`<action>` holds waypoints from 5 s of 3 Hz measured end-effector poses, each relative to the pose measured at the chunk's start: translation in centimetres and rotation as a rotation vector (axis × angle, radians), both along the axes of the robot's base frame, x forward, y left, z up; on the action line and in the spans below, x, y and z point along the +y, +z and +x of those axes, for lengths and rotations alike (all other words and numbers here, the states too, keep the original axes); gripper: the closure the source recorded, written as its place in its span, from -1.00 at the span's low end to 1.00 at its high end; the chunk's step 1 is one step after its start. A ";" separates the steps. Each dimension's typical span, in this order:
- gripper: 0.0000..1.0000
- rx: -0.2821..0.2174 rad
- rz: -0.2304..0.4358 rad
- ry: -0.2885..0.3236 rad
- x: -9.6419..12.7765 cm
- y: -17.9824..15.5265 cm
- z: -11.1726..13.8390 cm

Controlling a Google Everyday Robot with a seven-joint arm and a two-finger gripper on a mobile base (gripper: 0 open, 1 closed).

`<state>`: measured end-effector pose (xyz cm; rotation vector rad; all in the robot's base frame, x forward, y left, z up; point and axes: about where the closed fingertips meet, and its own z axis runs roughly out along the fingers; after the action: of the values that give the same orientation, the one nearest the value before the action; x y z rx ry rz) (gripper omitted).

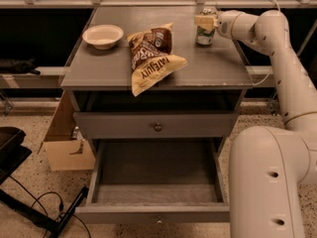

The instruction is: Place 7up can into middle drawer

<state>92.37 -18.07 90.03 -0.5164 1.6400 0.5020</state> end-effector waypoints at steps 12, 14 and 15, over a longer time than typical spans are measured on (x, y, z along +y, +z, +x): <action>1.00 -0.092 0.111 0.442 -2.3 -12.6 -33.9; 1.00 -0.078 0.158 0.551 7.7 -28.9 -36.8; 1.00 -0.076 0.170 0.552 7.9 -29.7 -36.9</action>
Offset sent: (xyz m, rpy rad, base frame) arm -0.0173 -0.0210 0.0945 -0.0239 -0.1398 0.0313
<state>55.43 -10.13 60.30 -0.8536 1.3566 1.0051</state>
